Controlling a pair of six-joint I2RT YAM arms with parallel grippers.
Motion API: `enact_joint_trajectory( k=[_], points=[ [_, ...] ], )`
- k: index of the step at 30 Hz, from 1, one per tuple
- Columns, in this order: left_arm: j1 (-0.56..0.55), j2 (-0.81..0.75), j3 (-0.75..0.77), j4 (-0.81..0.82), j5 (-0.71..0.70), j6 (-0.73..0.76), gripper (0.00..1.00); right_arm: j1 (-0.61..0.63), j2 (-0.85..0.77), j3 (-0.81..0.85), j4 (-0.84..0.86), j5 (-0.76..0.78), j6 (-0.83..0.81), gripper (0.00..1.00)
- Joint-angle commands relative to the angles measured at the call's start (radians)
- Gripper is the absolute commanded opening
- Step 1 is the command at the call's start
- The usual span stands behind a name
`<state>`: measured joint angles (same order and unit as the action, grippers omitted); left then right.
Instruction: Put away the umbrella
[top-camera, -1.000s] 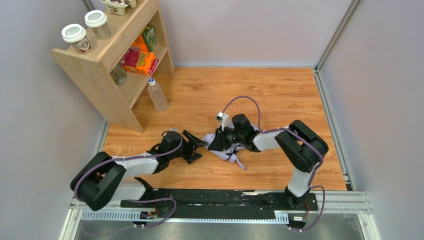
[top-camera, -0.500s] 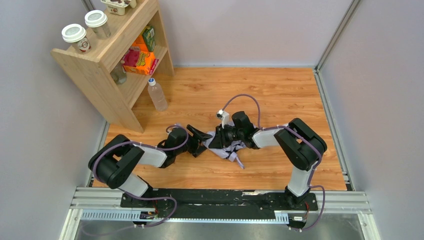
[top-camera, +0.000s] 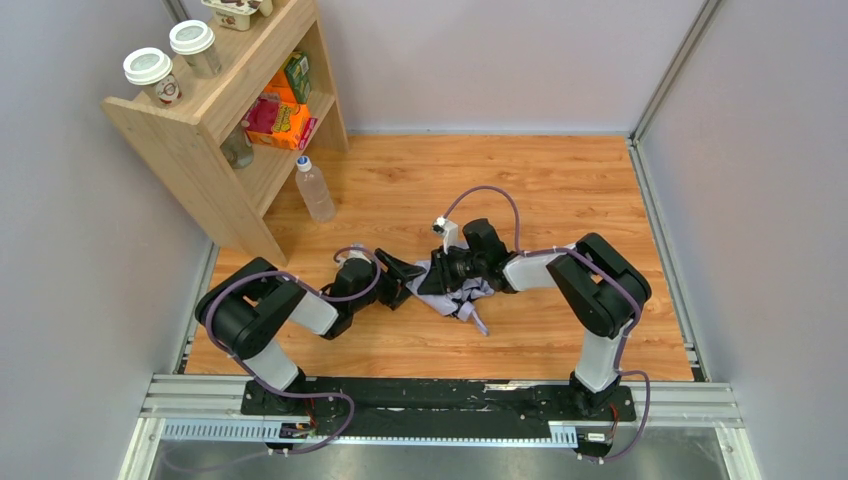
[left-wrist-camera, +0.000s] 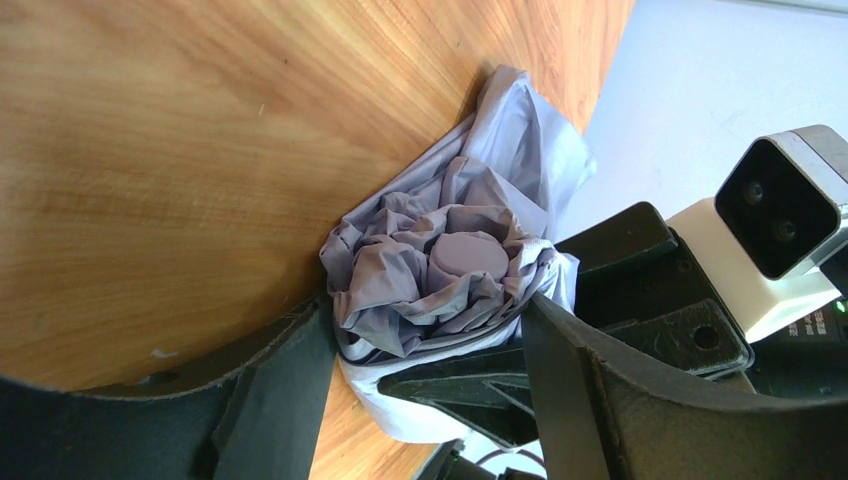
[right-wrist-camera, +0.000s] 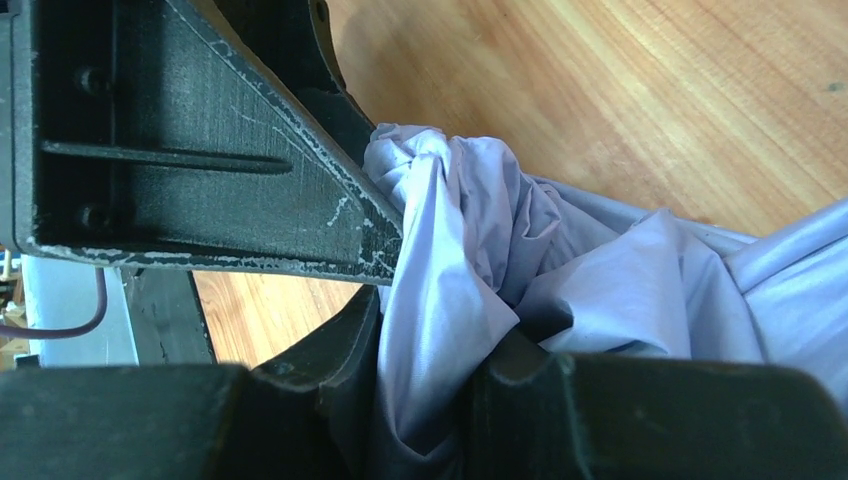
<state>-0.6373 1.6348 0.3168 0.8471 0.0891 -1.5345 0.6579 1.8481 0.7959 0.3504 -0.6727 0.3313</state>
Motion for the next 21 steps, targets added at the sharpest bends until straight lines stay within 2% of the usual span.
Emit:
enact_joint_trajectory(
  k=[1, 4, 6, 11, 16, 19, 20, 21],
  points=[
    [-0.005, 0.007, -0.08, -0.04, -0.086, 0.014, 0.76, 0.088, 0.06, -0.073, -0.162, -0.103, -0.064, 0.0],
    [-0.007, -0.042, -0.104, -0.042, -0.086, -0.03, 0.77, 0.106, 0.031, -0.07, -0.182, -0.082, -0.078, 0.0],
    [-0.01, -0.085, -0.12, -0.033, -0.133, -0.039, 0.77, 0.108, 0.022, -0.08, -0.159, -0.08, -0.069, 0.0],
    [-0.013, -0.148, -0.171, 0.118, -0.209, -0.012, 0.77, 0.112, 0.034, -0.072, -0.136, -0.099, -0.055, 0.0],
    [-0.024, -0.032, -0.136, 0.188, -0.17, -0.029, 0.77, 0.147, 0.031, -0.029, -0.204, -0.096, -0.104, 0.0],
    [-0.022, 0.045, -0.098, 0.172, -0.166, -0.012, 0.77, 0.169, 0.028, 0.003, -0.269, -0.088, -0.152, 0.0],
    [-0.022, 0.086, -0.088, 0.164, -0.154, -0.009, 0.77, 0.174, 0.03, 0.011, -0.286, -0.094, -0.17, 0.0],
    [-0.022, 0.105, -0.084, 0.164, -0.147, -0.003, 0.72, 0.175, 0.03, 0.019, -0.298, -0.093, -0.182, 0.0]
  ],
)
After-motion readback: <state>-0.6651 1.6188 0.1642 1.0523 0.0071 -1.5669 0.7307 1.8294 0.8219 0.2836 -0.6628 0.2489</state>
